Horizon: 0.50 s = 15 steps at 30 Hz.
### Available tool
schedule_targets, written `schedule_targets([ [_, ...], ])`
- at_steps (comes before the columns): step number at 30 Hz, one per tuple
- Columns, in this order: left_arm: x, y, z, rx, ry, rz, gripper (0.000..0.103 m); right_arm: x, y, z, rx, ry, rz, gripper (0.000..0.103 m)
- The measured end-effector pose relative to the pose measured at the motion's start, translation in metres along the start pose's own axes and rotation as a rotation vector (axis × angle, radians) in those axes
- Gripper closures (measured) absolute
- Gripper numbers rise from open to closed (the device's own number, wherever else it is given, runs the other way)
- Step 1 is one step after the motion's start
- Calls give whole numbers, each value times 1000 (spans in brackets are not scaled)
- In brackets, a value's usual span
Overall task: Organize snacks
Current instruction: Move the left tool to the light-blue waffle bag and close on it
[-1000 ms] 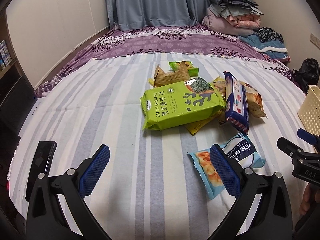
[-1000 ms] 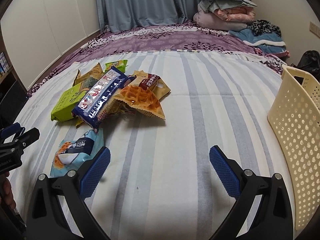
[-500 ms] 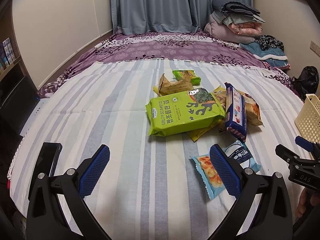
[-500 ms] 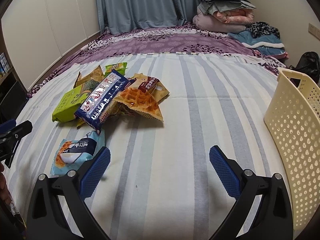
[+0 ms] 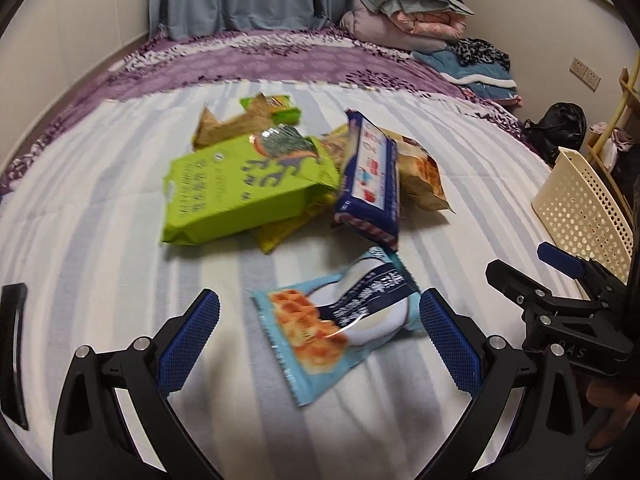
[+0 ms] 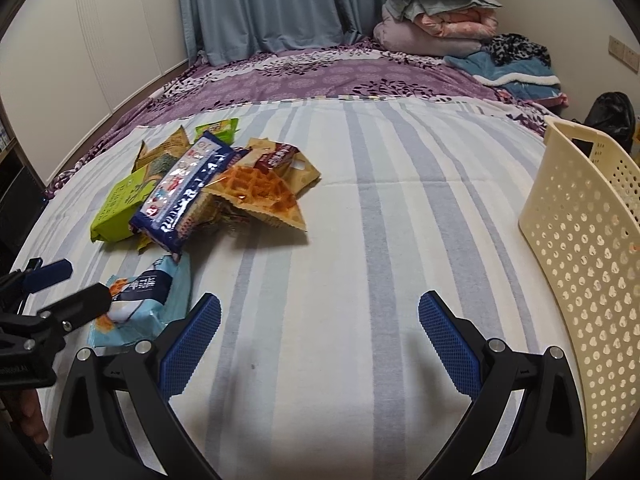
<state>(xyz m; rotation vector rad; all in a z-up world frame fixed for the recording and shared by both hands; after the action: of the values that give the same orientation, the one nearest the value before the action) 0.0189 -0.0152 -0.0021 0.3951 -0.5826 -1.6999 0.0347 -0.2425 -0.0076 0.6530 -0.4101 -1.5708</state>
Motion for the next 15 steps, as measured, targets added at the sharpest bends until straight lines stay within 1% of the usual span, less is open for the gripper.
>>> schedule_targets([
  [3, 8, 1, -14, -27, -15, 31, 2, 9, 1, -1, 3, -19, -12, 5],
  [5, 13, 2, -24, -46, -4, 49, 2, 14, 2, -3, 3, -27, -24, 5],
  [8, 20, 1, -35, -68, -10, 78, 2, 21, 3, -5, 2, -33, -39, 5],
  [13, 24, -1, -50, -89, 49, 62, 2, 30, 5, -9, 4, -45, -51, 5],
  [15, 23, -3, -51, -92, 59, 55, 2, 34, 6, -9, 5, -48, -59, 5],
])
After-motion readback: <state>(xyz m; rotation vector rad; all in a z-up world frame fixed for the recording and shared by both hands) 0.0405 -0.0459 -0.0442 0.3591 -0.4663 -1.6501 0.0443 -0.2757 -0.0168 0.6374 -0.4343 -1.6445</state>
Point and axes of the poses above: each gripper's, at about its wrist camera, not at the fingertips, and z roughly against the way its jaws point, x to its right, y to its top, the point moved 7 cm from there along -z, roughly the way its jaws point, and after that the axes turned 8 degrees about -z, right-handed, at the moved point
